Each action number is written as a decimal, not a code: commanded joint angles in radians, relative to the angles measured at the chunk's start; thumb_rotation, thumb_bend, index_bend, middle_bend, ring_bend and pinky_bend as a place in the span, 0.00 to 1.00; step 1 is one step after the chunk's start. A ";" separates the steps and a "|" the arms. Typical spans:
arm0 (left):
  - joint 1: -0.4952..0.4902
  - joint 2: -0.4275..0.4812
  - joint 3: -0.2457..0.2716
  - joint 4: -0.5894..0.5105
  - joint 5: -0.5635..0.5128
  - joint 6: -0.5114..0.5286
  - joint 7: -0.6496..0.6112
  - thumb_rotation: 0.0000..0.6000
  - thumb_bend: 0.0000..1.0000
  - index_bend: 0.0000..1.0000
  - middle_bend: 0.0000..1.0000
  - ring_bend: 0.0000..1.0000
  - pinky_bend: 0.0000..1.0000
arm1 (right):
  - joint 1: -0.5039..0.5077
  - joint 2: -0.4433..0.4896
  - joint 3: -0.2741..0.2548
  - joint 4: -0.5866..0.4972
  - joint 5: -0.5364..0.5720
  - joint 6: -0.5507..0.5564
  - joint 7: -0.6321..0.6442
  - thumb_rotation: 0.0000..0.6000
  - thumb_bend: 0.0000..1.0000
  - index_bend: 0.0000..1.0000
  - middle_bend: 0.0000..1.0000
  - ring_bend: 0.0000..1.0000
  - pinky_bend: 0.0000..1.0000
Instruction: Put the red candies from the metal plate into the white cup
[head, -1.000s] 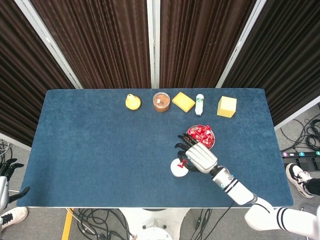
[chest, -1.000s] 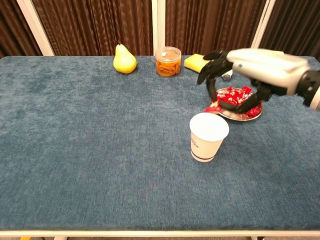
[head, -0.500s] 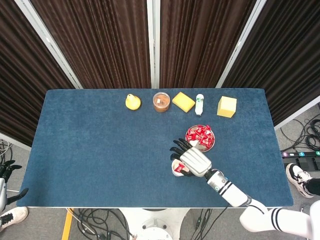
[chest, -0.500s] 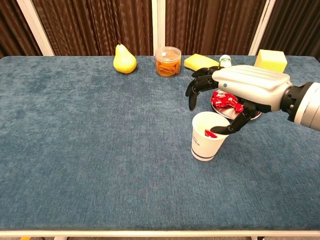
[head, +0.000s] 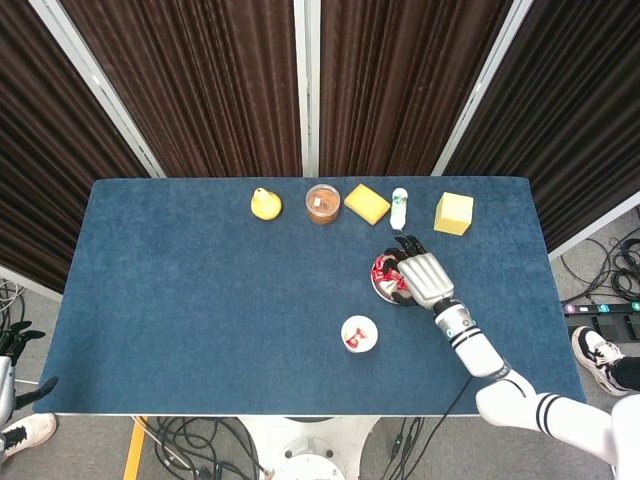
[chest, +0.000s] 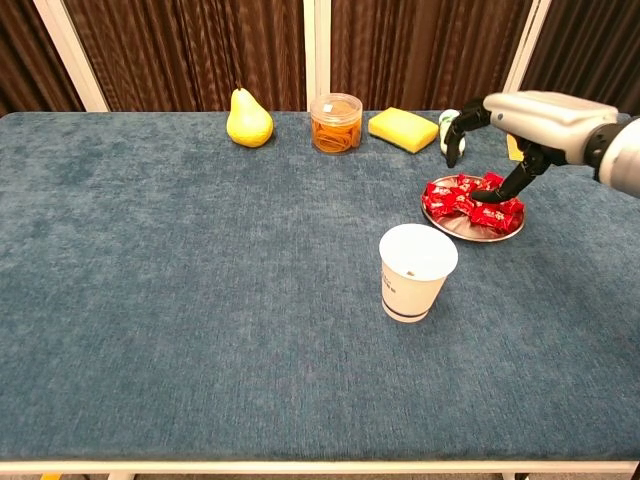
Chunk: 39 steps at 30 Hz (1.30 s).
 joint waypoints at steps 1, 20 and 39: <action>0.003 0.003 -0.001 -0.002 -0.005 0.001 0.000 1.00 0.13 0.37 0.31 0.27 0.26 | 0.050 -0.093 0.029 0.130 0.093 -0.092 -0.046 1.00 0.21 0.42 0.20 0.00 0.00; 0.009 -0.001 -0.001 0.010 -0.011 -0.002 -0.009 1.00 0.13 0.37 0.31 0.27 0.27 | 0.122 -0.233 0.052 0.342 0.169 -0.179 -0.089 1.00 0.23 0.44 0.20 0.00 0.00; 0.017 -0.005 -0.001 0.023 -0.015 -0.001 -0.032 1.00 0.13 0.37 0.31 0.27 0.27 | 0.132 -0.280 0.046 0.397 0.170 -0.183 -0.109 1.00 0.35 0.54 0.21 0.00 0.00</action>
